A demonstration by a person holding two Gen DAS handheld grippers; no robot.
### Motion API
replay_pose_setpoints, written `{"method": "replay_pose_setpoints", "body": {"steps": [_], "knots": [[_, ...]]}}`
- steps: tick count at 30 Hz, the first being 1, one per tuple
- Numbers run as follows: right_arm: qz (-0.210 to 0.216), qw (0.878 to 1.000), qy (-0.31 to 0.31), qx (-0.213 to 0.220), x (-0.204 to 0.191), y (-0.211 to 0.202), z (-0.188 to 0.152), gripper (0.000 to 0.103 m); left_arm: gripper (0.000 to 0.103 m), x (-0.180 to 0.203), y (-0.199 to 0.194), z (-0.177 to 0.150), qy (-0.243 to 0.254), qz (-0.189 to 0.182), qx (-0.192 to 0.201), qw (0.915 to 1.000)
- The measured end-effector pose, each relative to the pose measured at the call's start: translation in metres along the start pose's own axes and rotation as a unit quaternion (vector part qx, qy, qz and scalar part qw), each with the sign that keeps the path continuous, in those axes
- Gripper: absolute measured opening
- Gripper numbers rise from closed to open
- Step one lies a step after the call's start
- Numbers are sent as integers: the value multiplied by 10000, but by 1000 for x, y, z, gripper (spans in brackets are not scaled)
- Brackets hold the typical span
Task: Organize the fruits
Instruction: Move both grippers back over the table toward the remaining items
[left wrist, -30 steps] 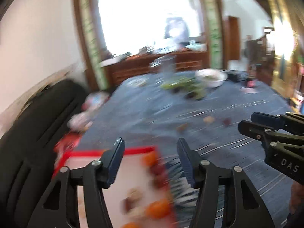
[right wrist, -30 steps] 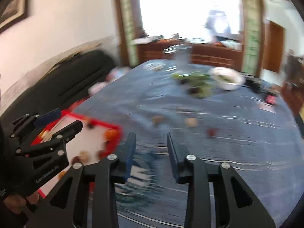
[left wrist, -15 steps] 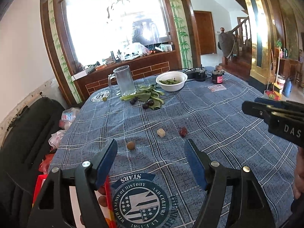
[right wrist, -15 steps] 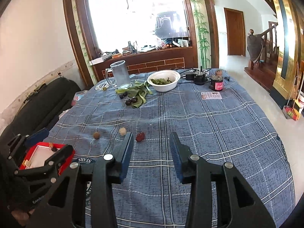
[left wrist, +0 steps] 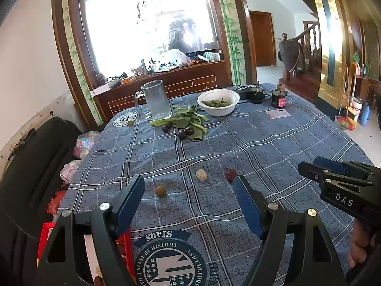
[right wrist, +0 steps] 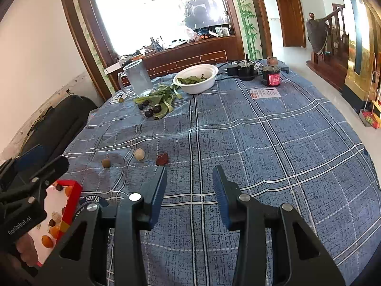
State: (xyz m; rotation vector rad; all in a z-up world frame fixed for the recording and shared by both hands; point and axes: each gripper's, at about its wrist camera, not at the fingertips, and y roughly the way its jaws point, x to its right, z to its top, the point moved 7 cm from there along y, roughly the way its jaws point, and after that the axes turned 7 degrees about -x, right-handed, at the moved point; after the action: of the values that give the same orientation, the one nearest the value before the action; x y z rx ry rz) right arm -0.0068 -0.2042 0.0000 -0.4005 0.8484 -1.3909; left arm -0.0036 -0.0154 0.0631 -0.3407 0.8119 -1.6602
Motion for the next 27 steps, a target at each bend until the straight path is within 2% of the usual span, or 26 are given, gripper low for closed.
{"method": "replay_pose_setpoints", "body": {"steps": [15, 27], "knots": [[42, 10000, 22, -68, -4, 7, -3, 42, 77, 0, -4, -9, -3, -27, -45, 10000], [-41, 9996, -261, -104, -13, 15, -9, 42, 77, -28, -4, -13, -208, 92, -15, 9997]]}}
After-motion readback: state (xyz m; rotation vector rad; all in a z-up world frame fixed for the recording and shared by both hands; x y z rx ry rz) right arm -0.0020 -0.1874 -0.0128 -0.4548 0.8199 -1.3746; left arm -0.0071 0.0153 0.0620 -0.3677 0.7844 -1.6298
